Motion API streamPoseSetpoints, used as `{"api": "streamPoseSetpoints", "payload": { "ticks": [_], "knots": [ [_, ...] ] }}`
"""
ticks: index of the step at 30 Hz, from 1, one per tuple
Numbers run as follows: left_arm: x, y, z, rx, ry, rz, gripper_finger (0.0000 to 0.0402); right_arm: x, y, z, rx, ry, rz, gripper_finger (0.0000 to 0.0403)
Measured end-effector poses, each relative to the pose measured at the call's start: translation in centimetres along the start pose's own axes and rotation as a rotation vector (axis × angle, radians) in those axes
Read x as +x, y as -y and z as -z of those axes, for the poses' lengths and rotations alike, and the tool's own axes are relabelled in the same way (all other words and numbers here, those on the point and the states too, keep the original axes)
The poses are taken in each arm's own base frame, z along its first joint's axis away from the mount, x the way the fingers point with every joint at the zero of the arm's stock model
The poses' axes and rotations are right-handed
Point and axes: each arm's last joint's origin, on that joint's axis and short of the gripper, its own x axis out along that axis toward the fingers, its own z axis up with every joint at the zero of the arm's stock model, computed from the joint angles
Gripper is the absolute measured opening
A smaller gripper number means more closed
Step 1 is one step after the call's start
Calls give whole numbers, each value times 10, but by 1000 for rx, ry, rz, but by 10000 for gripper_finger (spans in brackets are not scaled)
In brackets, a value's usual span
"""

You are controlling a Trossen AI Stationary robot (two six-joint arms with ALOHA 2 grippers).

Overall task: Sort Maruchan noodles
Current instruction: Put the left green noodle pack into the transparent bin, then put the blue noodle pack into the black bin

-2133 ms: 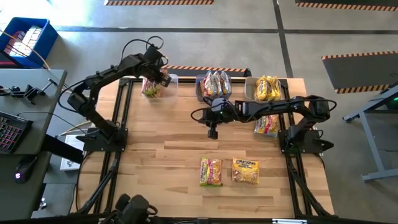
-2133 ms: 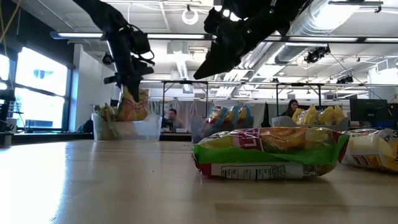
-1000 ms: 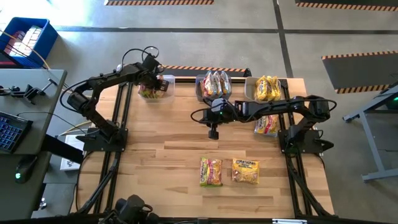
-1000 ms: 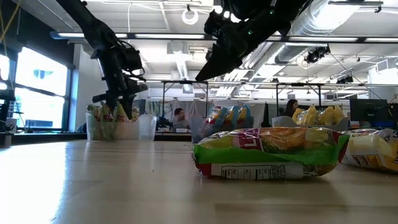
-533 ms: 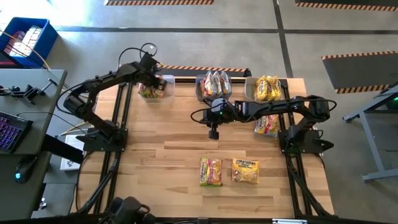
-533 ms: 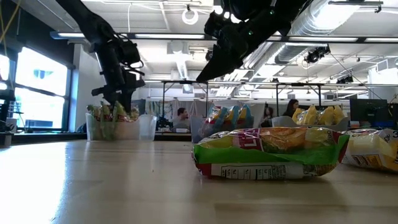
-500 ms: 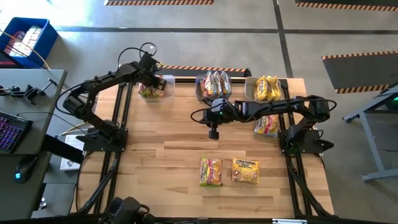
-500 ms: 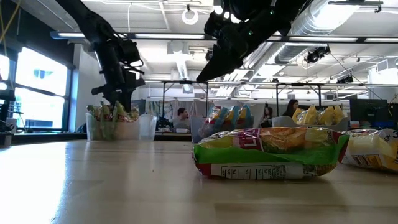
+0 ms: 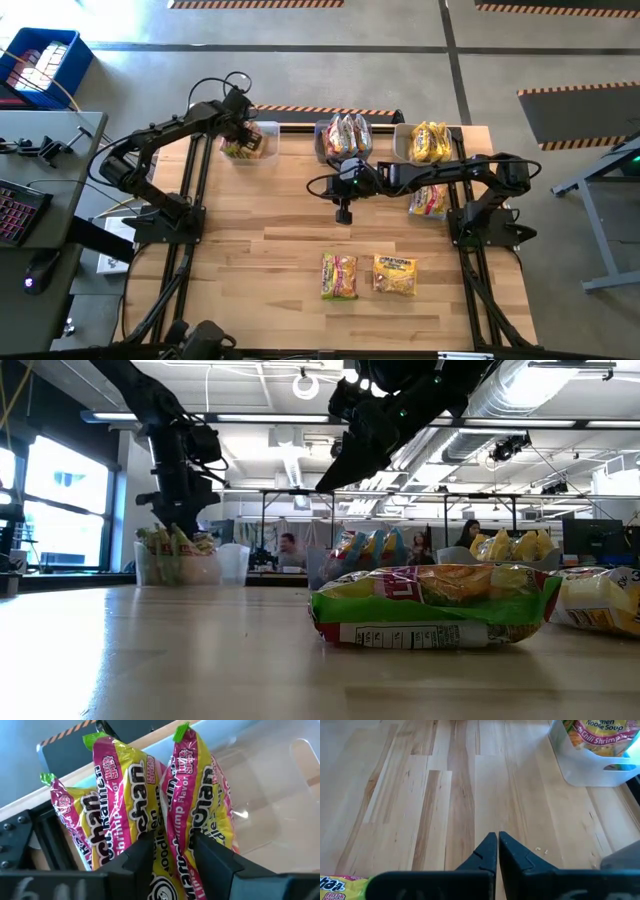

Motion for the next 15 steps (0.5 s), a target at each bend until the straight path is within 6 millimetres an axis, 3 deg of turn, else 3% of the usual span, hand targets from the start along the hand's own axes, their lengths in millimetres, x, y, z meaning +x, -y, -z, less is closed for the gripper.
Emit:
{"api": "streamPoseSetpoints", "payload": {
  "ticks": [6, 15],
  "knots": [
    [-5, -1, 0, 23, 18, -10, 129, 0, 0, 0, 0, 0, 0, 0],
    [-28, -6, 4, 66, 73, -9, 129, 0, 0, 0, 0, 0, 0, 0]
  ]
}}
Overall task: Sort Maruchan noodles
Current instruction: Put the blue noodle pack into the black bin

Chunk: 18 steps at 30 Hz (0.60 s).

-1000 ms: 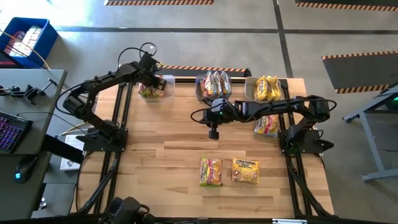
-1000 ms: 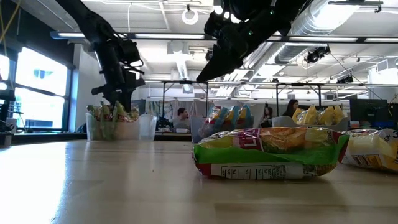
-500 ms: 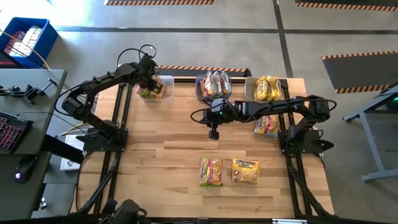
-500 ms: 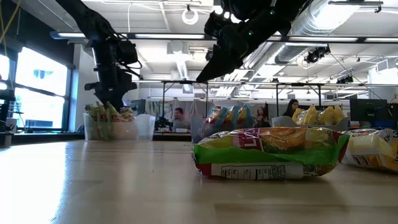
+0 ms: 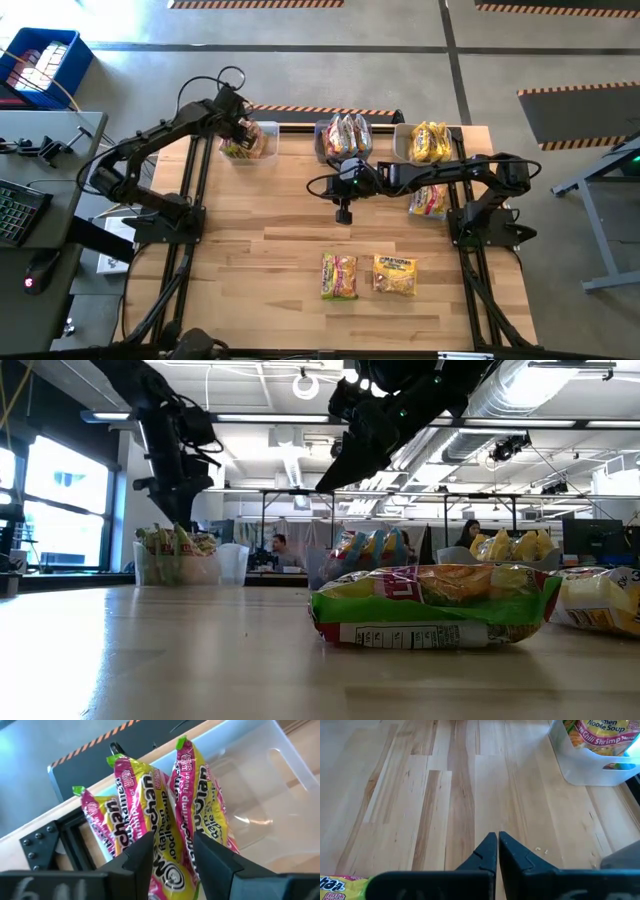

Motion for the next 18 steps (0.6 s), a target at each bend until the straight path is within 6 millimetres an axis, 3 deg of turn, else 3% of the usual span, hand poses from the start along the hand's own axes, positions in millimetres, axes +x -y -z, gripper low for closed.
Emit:
{"api": "streamPoseSetpoints", "payload": {
  "ticks": [11, 18],
  "knots": [
    [-41, -7, 5, 46, 141, -7, 129, 0, 0, 0, -5, 0, 0, 0],
    [-74, 1, 10, 74, 299, 88, 116, 0, 0, 0, -8, -1, 10, 0]
  ]
}}
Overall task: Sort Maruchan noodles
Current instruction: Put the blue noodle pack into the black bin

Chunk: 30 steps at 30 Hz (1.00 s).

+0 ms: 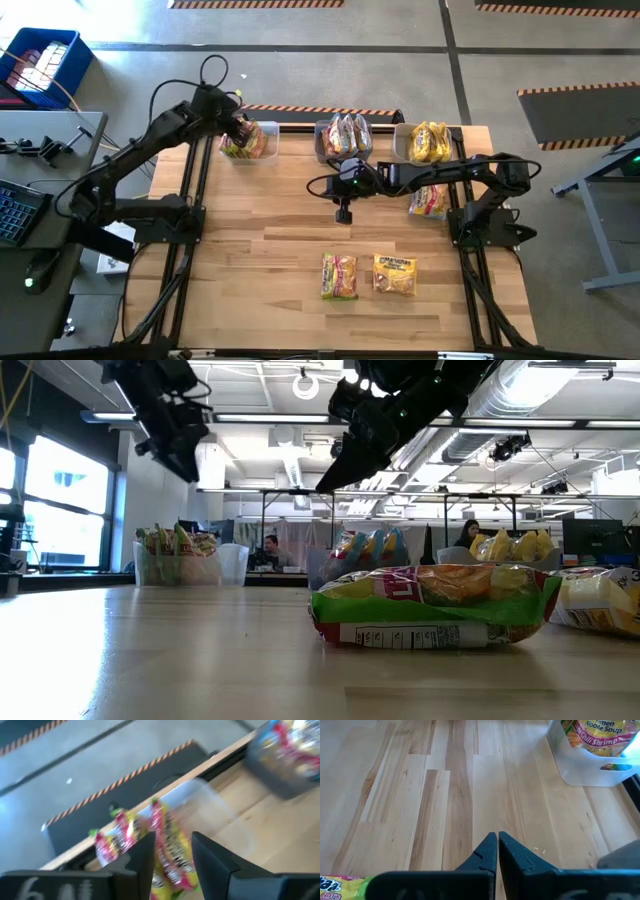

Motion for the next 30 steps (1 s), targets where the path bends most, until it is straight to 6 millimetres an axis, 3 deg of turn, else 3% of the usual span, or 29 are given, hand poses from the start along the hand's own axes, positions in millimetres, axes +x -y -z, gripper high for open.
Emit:
{"api": "streamPoseSetpoints", "payload": {
  "ticks": [6, 10, 20, 30],
  "knots": [
    [-14, 17, -5, 64, 100, 66, 58, 0, 0, 0, 0, 0, 0, 0],
    [-8, 24, -6, 86, 87, 57, 29, 0, 0, -1, 0, 15, 3, 0],
    [26, 36, -5, 195, -22, 59, 4, 0, 0, -1, -1, 15, 2, 0],
    [6, 71, -8, 246, 229, 169, 0, 3, 0, 2, -67, 67, 13, 0]
  ]
}}
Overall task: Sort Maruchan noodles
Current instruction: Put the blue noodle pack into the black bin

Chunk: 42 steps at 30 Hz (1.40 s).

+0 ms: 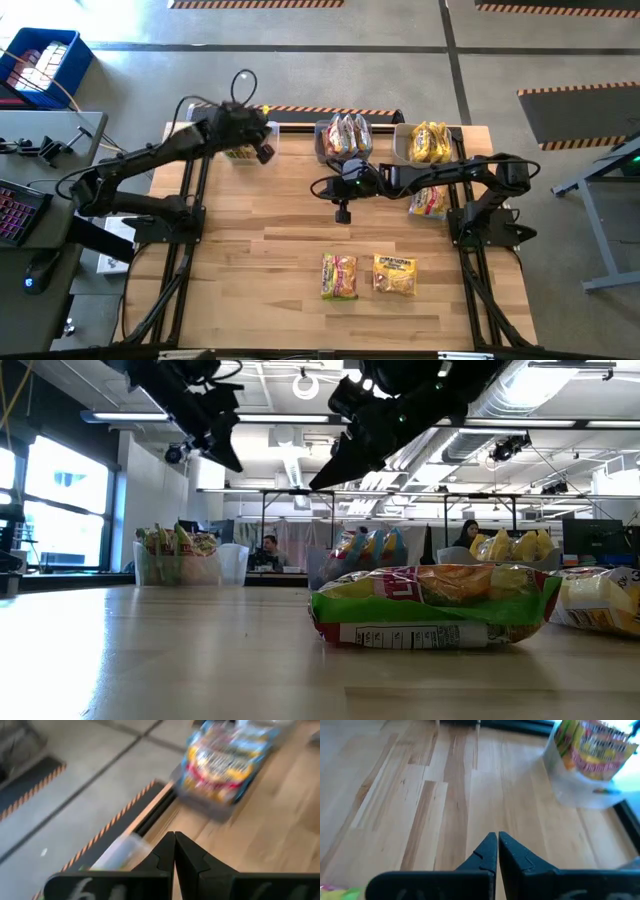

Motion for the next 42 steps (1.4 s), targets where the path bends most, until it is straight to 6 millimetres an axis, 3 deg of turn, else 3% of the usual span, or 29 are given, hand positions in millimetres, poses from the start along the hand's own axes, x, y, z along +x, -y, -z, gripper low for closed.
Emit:
{"api": "streamPoseSetpoints", "payload": {
  "ticks": [11, 17, 33, 42],
  "knots": [
    [10, 47, 42, -17, 353, 119, 0, 2, 10, 6, 2, 101, 53, 0],
    [19, 54, 62, -172, 282, 160, 0, 2, 11, 7, 64, 99, 51, 0],
    [6, 98, 87, -84, 458, 352, 0, 2, 12, 4, 84, 122, 55, 0],
    [0, 111, 99, -29, 457, 412, 0, 2, 12, 3, 87, 132, 56, 0]
  ]
}}
